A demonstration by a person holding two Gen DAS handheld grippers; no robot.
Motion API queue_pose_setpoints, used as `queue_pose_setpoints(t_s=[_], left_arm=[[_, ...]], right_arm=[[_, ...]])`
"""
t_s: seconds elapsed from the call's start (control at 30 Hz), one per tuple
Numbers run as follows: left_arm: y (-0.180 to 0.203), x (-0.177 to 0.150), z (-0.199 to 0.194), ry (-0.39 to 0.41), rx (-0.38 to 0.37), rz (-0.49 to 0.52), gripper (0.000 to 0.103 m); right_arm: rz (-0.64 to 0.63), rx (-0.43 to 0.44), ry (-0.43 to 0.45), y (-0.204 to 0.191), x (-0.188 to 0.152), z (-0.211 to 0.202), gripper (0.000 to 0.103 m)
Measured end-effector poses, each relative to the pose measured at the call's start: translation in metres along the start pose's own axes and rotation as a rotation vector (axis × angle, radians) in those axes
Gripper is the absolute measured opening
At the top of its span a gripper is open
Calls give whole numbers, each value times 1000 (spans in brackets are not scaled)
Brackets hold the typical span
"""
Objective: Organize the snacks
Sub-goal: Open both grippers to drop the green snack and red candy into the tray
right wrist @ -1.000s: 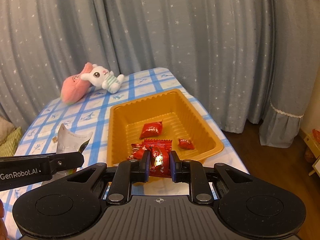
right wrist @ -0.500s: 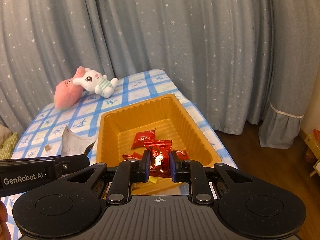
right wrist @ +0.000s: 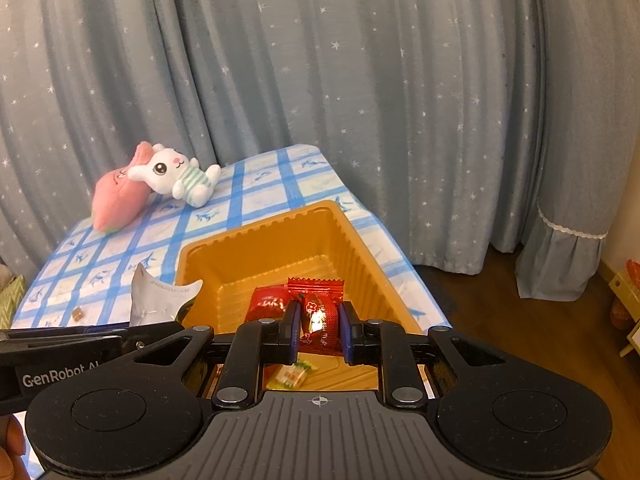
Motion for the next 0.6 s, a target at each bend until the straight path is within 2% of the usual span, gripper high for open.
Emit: queue_pose_setpoints(t_s=[0.2,0.27,0.6], left_arm=[[-1,4,12,-4,11,1,23],[-4,4,15,-7,25,-7,31],[-29,-1,-2,15,40,-57,33]], right_arm=[[11,-3,1,5,2,6,20],[15,-3,-1,6,2,7,20],[21,5,-11,5,-1,7,20]])
Point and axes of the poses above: each gripper's, at about its wrist camera, not at the fingertips, and z roughly the way its jaws point, y to its right, x to its top, the point moved 7 cm from there along z, roughly the way its jaws point, and after that the axes turned 2 degrees about -y, right-handed, at the moved point
